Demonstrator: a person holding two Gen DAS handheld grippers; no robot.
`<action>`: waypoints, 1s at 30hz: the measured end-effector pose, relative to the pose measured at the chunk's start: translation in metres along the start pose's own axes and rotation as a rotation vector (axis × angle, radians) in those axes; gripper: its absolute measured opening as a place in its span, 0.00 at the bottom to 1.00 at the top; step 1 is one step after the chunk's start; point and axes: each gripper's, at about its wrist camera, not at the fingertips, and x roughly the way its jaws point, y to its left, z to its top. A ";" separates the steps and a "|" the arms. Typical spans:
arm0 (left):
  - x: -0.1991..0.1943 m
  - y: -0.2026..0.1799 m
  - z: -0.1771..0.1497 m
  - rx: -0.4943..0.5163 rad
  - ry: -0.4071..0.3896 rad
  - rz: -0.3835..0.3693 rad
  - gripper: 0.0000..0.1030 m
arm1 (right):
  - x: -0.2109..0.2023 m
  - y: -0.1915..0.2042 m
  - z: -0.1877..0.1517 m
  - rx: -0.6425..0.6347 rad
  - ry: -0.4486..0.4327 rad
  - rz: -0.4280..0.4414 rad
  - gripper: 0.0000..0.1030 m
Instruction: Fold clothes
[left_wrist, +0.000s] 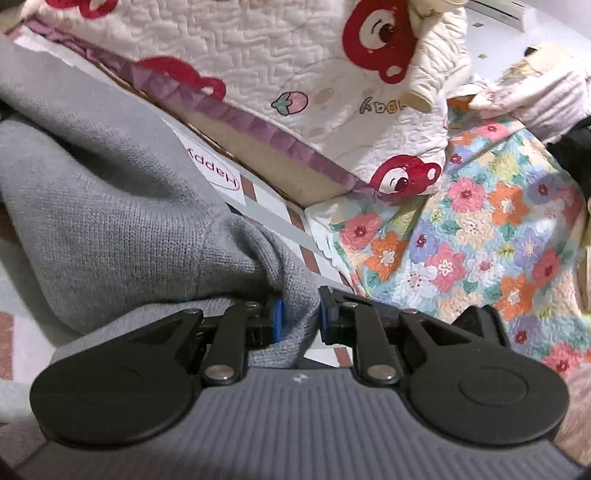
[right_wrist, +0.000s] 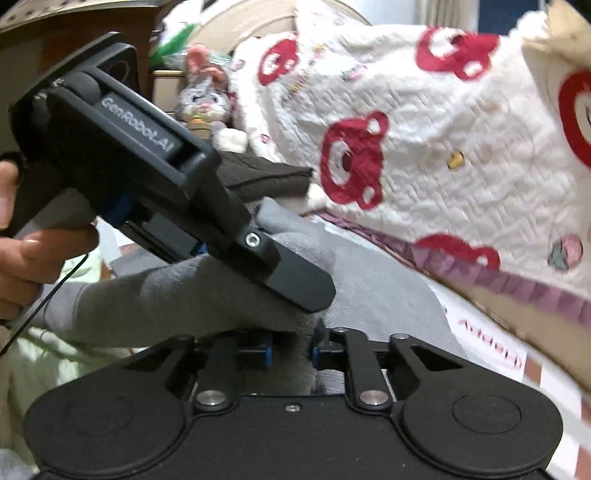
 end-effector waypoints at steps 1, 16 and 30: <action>0.005 -0.003 0.008 -0.007 0.007 -0.012 0.17 | 0.000 -0.007 0.001 0.037 -0.002 0.002 0.13; 0.205 -0.247 0.158 0.527 0.150 -0.158 0.50 | -0.143 -0.252 0.032 0.564 -0.329 -0.364 0.09; 0.238 -0.054 0.037 0.546 0.147 0.425 0.67 | -0.188 -0.291 -0.143 0.657 0.228 -0.774 0.41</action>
